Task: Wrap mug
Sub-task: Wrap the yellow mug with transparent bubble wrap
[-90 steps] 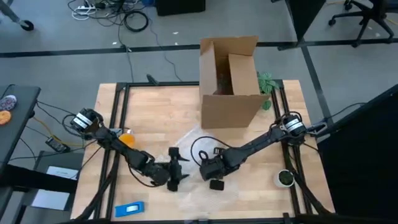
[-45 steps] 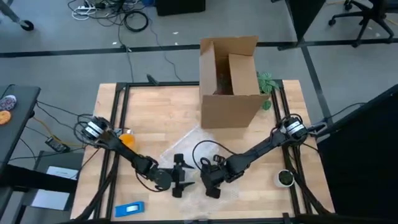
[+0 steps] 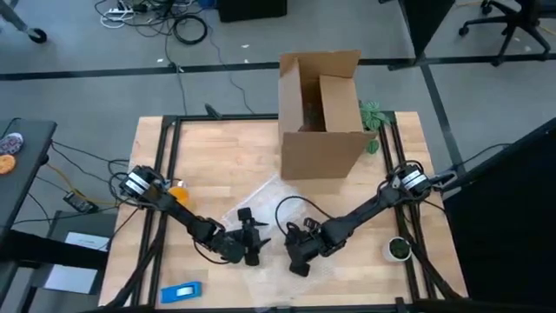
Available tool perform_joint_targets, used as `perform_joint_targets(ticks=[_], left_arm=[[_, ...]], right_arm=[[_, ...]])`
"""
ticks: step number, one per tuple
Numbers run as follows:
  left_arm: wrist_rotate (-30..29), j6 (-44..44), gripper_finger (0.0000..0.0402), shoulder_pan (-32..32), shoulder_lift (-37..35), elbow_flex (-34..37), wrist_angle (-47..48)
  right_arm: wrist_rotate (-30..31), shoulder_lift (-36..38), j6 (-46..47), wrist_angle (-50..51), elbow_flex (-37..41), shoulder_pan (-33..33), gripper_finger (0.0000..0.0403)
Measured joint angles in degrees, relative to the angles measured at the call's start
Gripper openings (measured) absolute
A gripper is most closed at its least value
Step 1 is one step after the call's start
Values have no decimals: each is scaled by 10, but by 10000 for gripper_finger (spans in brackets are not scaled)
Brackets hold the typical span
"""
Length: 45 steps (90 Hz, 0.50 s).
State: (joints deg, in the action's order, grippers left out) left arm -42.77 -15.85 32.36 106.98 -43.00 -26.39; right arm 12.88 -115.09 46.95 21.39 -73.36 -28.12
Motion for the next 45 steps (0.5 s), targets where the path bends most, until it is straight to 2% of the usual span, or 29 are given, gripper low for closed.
perform_joint_targets(ticks=[12,16,32,45], left_arm=[[0,-14,42,0,0,0,4],[-1,-14,18,0,0,0,9],[-22,-2,1,6,-21,-5,13],[-42,83,1,36,-49,-24,23]], right_arm=[[1,0,12,-4,5,0,75],[2,0,17,-4,6,-1,75],[5,0,29,-4,7,-11,75],[13,0,18,-4,7,-18,75]])
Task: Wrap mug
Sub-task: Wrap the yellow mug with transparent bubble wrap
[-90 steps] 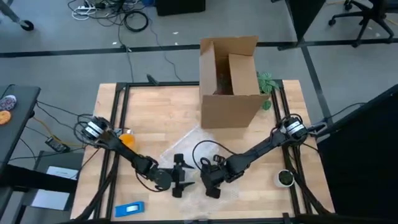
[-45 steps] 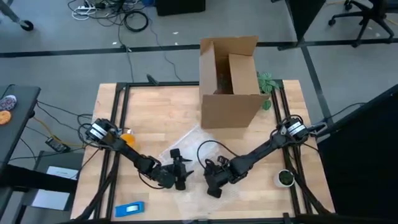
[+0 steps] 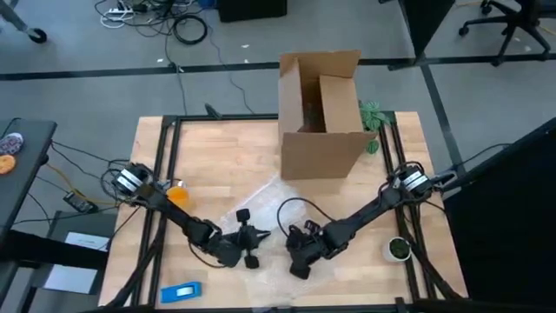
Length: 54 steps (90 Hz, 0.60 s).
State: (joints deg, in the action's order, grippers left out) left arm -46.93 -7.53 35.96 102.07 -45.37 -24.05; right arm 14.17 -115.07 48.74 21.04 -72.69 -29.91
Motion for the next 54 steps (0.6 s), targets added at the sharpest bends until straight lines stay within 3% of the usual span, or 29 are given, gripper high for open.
perform_joint_targets(ticks=[10,23,34,54], left_arm=[[-1,45,3,8,1,0,10],[63,-6,36,-12,13,0,72],[74,-59,91,-16,37,1,83],[72,-66,204,-21,71,0,39]], right_arm=[[-1,0,-4,0,0,0,75],[2,0,7,0,0,0,75],[13,0,17,0,0,0,75],[27,-1,27,0,0,0,75]])
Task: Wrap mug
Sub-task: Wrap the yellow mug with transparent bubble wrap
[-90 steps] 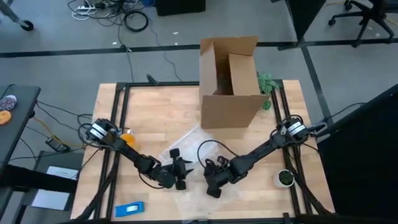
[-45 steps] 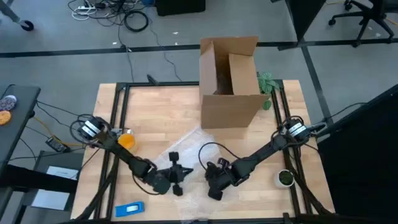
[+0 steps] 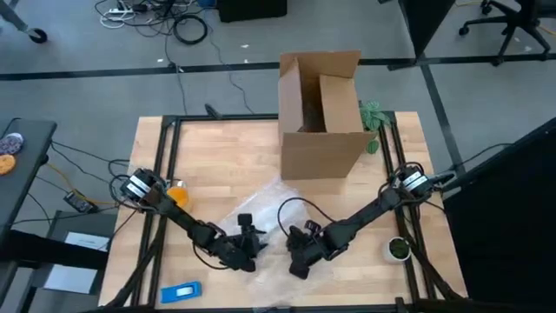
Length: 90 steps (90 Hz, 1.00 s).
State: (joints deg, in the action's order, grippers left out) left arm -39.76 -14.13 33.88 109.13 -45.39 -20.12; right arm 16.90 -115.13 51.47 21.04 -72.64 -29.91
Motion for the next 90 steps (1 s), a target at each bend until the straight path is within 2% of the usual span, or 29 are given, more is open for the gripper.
perform_joint_targets(ticks=[9,17,26,43,64,77,90], left_arm=[[5,-12,229,-9,5,-1,-4],[7,-26,222,-13,6,-1,-2],[9,-17,173,-12,1,-1,7],[15,-11,21,-12,-56,2,56],[-13,35,1,-10,-190,1,130],[-90,30,1,-9,-277,1,284],[-157,-68,0,-33,-359,1,508]], right_arm=[[0,0,0,0,0,0,75],[0,0,0,0,0,0,75],[0,0,1,0,0,0,75],[-2,0,9,1,0,-8,75],[-8,0,16,34,-1,-22,75],[-9,0,25,39,-1,-25,75],[-9,0,26,42,-1,-31,75]])
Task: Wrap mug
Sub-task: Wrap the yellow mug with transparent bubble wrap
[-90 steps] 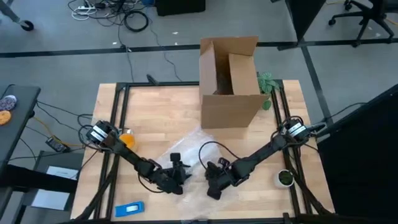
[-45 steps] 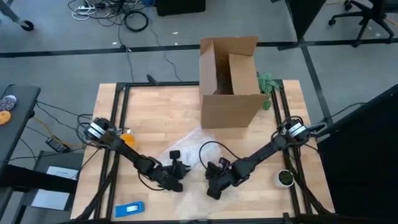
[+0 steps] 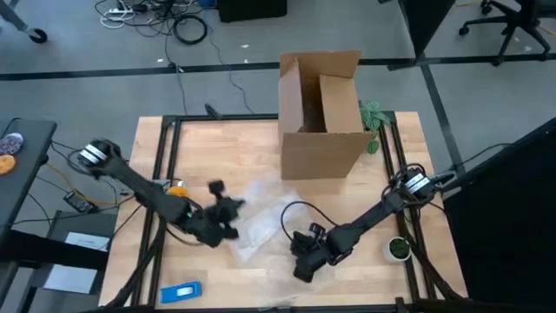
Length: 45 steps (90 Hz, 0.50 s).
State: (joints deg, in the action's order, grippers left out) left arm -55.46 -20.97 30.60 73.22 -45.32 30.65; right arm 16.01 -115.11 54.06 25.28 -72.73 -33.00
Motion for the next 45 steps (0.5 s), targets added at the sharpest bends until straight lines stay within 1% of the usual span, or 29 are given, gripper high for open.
perform_joint_targets(ticks=[8,17,31,41,45], left_arm=[[-31,-47,0,-23,-45,0,111],[-67,-56,0,-60,-94,0,179],[-82,3,0,-139,-149,0,201],[-84,48,0,-196,-167,0,199],[-90,58,0,-216,-170,0,199]], right_arm=[[-2,0,-1,10,0,-5,75],[-11,1,-6,43,-1,-8,75],[-33,14,3,118,-1,-8,75],[-26,38,11,131,4,-4,75],[-14,48,14,127,6,-4,75]])
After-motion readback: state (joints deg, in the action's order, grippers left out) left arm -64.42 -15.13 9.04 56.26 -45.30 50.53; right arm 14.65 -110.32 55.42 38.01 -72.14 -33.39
